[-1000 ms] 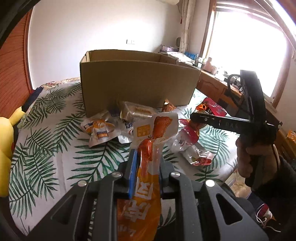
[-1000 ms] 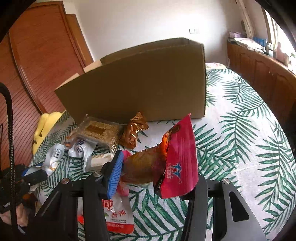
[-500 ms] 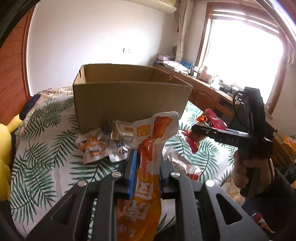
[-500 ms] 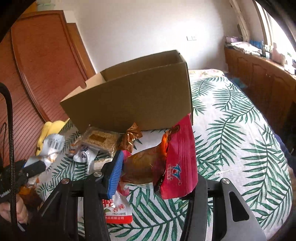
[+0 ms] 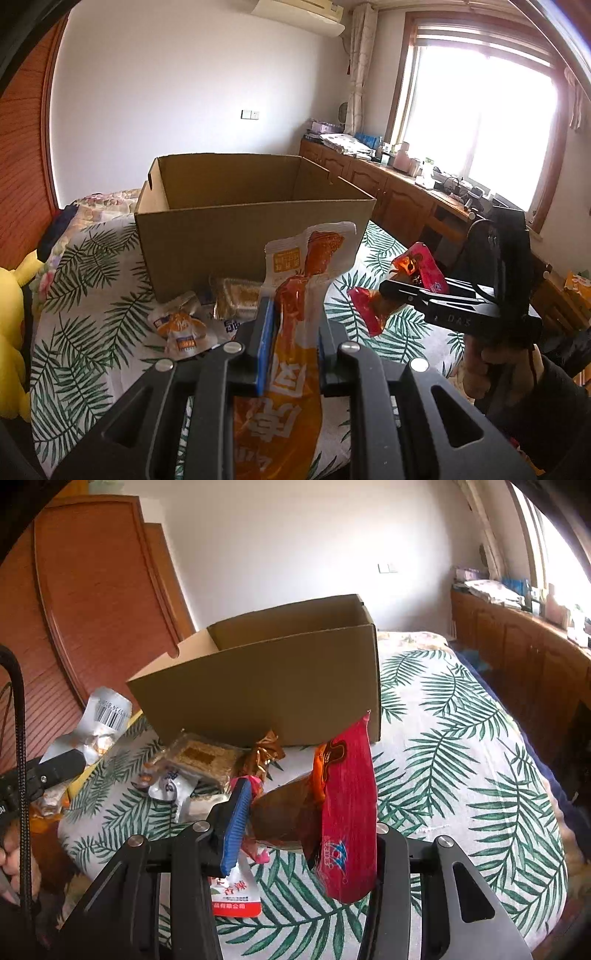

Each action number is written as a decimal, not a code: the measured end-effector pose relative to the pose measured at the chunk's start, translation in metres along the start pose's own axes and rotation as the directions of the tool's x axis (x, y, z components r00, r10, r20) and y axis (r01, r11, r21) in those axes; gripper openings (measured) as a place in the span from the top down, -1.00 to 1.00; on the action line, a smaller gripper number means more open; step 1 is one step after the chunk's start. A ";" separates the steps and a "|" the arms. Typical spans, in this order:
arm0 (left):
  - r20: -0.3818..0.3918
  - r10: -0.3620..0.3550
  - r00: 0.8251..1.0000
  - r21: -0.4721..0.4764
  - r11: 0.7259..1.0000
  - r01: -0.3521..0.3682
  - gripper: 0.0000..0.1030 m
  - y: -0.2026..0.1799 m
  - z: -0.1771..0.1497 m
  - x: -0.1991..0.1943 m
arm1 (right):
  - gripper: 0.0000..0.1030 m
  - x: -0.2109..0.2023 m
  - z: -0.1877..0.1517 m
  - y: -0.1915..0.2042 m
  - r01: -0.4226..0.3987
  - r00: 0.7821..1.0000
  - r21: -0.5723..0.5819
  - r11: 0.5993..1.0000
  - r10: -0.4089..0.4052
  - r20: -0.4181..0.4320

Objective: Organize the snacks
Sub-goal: 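Carry the orange bag and red chip bag over the cardboard box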

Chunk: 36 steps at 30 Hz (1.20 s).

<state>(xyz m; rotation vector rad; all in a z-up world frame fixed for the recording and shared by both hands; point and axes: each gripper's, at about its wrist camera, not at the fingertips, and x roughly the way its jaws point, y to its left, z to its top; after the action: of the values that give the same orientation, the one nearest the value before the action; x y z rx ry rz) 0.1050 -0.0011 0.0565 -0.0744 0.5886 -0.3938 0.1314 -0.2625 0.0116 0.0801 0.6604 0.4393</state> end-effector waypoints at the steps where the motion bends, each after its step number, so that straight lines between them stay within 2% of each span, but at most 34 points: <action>1: 0.002 0.000 1.000 0.003 1.000 0.000 0.69 0.000 0.002 0.000 | 0.15 -0.001 0.001 0.000 -0.004 1.000 0.000 1.000 0.004 0.002; 17: 0.052 0.026 0.998 0.037 0.999 -0.028 0.69 0.005 0.056 0.005 | 0.15 -0.019 0.050 0.016 -0.009 0.997 -0.063 0.998 0.014 0.070; 26: 0.059 0.072 0.996 0.070 0.995 -0.076 0.68 0.006 0.088 0.019 | 0.15 -0.011 0.082 0.019 -0.028 0.996 -0.062 0.998 0.032 0.078; 36: 0.037 0.081 0.996 0.063 0.995 -0.083 0.68 0.013 0.121 0.037 | 0.15 0.009 0.113 0.020 -0.016 0.997 -0.064 0.998 0.021 0.071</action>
<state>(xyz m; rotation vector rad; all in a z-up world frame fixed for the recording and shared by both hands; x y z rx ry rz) 0.2045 -0.0086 0.1353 0.0044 0.5429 -0.3311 0.1990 -0.2334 0.1000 0.0413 0.5755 0.4728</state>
